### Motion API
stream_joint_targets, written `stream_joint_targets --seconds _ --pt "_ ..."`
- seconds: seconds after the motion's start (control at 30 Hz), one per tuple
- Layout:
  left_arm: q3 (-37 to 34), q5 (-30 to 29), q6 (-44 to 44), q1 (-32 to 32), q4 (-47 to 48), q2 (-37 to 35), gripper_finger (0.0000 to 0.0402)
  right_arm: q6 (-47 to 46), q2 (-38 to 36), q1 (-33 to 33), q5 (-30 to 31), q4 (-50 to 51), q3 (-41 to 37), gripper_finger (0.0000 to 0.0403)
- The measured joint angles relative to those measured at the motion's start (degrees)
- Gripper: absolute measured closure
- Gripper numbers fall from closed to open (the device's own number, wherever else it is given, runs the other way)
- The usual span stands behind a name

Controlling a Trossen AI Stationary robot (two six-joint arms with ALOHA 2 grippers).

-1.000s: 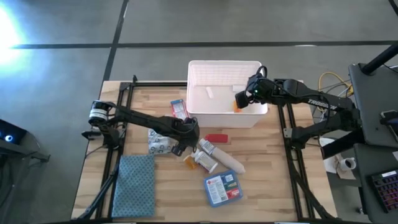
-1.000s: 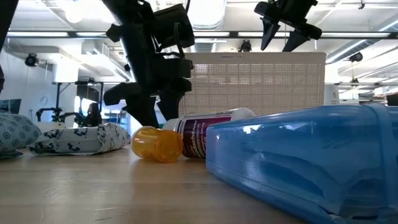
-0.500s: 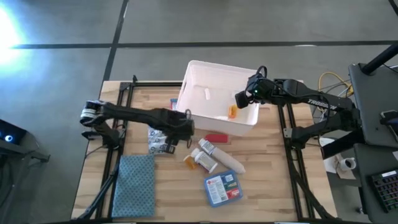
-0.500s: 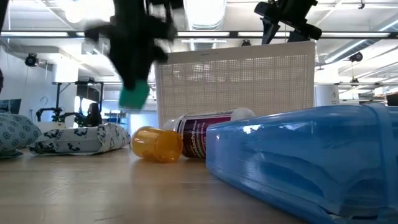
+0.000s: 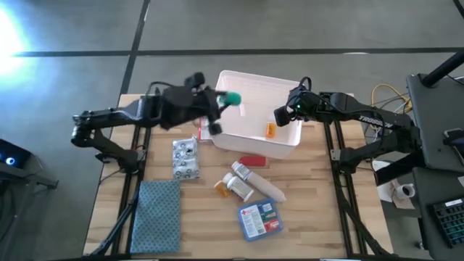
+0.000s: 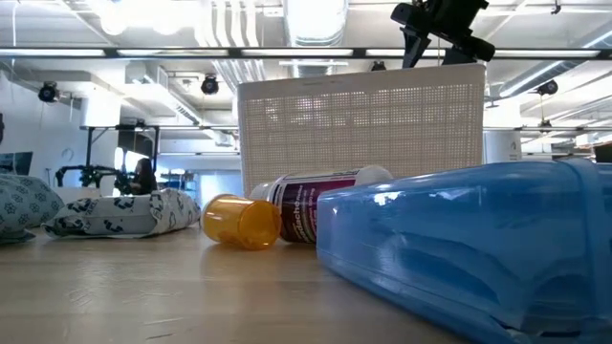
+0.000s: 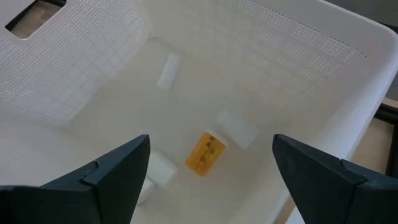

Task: Pick & place medical supplies in basket/bin
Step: Put the green bandage into the bin, then put the white bandage into the bin

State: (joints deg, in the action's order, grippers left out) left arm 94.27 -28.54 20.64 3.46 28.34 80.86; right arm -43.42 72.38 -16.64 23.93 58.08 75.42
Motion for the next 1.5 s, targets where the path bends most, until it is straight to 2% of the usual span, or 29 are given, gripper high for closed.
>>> stream_joint_targets --seconds 0.13,0.23,0.33,0.43,0.47,0.57,0.67,0.77,0.83,1.0,1.1,1.2,1.37,1.5 --pt "-3.6 0.6 0.3 5.8 -1.7 3.8 0.026 -0.1 -0.2 0.5 -0.4 0.1 0.0 0.0074" --pt "-5.4 0.5 -0.3 7.6 -1.6 6.7 0.0236 -0.1 -0.8 1.6 -0.6 0.6 0.0 0.0074" --pt "-5.4 -4.0 0.4 7.0 -2.6 7.8 0.0199 -0.1 -1.6 3.1 -0.6 2.8 0.0 0.0074" --pt "-3.4 -11.2 8.1 6.2 -2.9 7.7 0.0161 -1.2 -2.7 4.8 0.0 4.6 0.0 0.0074" --pt "-2.6 -11.9 10.5 6.1 -2.8 7.2 0.0151 -1.7 -3.1 5.3 0.4 5.0 0.0 0.0074" --pt "0.3 -7.6 9.9 6.0 -1.3 5.7 0.0133 -3.5 -4.5 6.6 1.8 5.6 0.0 0.0074" --pt "3.1 -3.5 1.9 6.0 0.5 5.3 0.0131 -4.9 -5.7 7.0 2.7 5.6 0.0 0.0074" --pt "5.7 -4.4 2.1 5.5 8.2 5.4 0.0131 -5.2 -6.7 7.3 2.0 5.6 0.0 0.0074" --pt "8.1 -6.2 -0.6 5.2 17.0 4.9 0.0131 -4.9 -7.4 8.0 -0.1 5.8 0.0 0.0074" --pt "11.1 -6.3 -21.1 5.1 43.5 3.3 0.0131 -4.2 -8.9 12.6 -6.5 6.0 -0.1 0.0074" --pt "7.7 -5.8 -30.5 4.6 51.3 1.7 0.0131 -5.1 -9.2 16.6 -8.4 4.9 -0.1 0.0074" --pt "1.0 -4.0 -33.8 3.5 49.6 -1.8 0.0131 -6.6 -9.2 20.0 -10.8 1.2 -0.1 0.0074" --pt "-15.1 -3.9 -33.8 3.8 38.3 -6.1 0.013 -9.0 -6.9 24.0 -14.9 -5.9 -0.4 0.0074" --pt "-27.2 -2.4 -33.1 4.1 25.7 -9.3 0.013 -11.7 -3.0 26.3 -15.0 -4.9 -0.7 0.0074"
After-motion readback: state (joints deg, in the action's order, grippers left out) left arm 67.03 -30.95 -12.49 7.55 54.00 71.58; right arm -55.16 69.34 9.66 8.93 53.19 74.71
